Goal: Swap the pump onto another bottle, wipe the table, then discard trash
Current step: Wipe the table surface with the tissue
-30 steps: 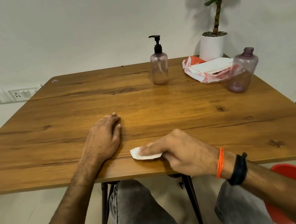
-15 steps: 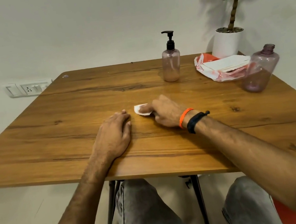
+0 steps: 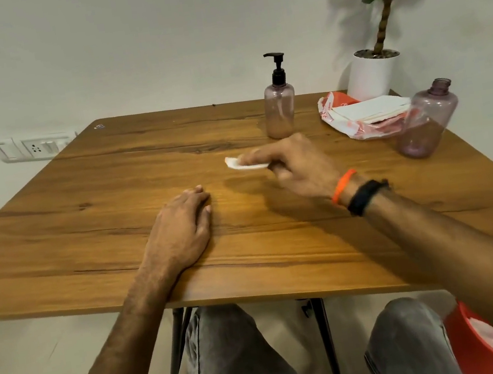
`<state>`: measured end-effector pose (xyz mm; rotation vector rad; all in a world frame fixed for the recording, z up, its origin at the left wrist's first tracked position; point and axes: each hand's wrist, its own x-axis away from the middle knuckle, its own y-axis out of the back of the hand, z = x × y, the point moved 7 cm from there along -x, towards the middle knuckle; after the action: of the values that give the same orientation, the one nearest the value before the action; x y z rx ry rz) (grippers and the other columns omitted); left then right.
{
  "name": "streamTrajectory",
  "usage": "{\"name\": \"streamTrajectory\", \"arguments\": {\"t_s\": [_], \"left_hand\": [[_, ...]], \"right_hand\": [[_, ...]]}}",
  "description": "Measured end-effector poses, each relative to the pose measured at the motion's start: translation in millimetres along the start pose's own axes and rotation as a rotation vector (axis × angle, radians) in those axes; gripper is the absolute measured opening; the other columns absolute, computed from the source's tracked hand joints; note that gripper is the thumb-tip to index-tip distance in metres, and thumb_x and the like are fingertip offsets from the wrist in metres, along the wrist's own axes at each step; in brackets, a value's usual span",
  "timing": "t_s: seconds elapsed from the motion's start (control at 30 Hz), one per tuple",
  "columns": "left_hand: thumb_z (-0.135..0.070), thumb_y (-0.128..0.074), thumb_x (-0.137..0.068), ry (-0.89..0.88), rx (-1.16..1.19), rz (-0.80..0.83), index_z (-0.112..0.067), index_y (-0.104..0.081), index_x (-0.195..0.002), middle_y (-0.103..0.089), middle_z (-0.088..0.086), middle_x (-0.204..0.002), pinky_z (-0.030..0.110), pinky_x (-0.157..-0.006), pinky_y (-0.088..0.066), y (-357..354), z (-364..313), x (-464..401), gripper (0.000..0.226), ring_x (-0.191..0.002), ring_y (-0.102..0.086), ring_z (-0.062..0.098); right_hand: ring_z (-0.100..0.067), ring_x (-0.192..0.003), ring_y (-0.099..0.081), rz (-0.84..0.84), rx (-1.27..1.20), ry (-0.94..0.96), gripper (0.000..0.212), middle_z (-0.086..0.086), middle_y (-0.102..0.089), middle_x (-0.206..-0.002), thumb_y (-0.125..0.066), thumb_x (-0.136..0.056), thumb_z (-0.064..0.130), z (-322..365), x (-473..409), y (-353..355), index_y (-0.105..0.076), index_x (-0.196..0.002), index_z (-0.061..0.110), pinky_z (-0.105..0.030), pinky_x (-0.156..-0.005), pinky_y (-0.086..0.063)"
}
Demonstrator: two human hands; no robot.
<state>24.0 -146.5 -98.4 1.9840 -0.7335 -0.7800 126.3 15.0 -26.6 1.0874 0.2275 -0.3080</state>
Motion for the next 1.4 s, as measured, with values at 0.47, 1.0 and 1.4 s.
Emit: {"name": "streamTrajectory", "arguments": {"t_s": [0.47,1.0,1.4], "left_hand": [[-0.03,-0.045,-0.099,0.003,0.002,0.008,-0.018,-0.049,-0.14,-0.041,-0.001,-0.152,0.042,-0.118,-0.026,-1.0,-0.5,-2.1,0.043,-0.141,-0.035,0.016],[-0.031,-0.044,-0.099,-0.019,0.007,0.019,-0.019,-0.047,-0.14,-0.042,0.0,-0.152,0.042,-0.119,-0.025,-2.0,2.5,-1.6,0.043,-0.142,-0.033,0.015],[-0.028,-0.045,-0.099,-0.003,-0.017,-0.008,-0.017,-0.05,-0.138,-0.045,0.001,-0.15,0.039,-0.117,-0.026,-3.2,2.5,-3.0,0.041,-0.14,-0.037,0.018]], "right_hand": [[-0.031,-0.129,-0.052,0.206,0.281,-0.198,0.056,-0.012,-0.053,-0.142,-0.048,-0.09,-0.004,-68.9,-69.1,-57.7,-0.053,-0.139,0.023,-0.04,-0.113,-0.038],[-0.028,-0.133,-0.048,0.143,0.312,-0.358,0.06,-0.004,-0.051,-0.146,-0.048,-0.09,-0.002,-107.0,26.9,1.1,-0.05,-0.14,0.03,-0.034,-0.115,-0.034],[-0.013,-0.145,-0.032,0.344,0.158,0.007,0.07,0.006,-0.033,-0.157,-0.043,-0.086,-0.006,48.0,113.5,-61.7,-0.037,-0.148,0.026,-0.032,-0.12,-0.026]]}}
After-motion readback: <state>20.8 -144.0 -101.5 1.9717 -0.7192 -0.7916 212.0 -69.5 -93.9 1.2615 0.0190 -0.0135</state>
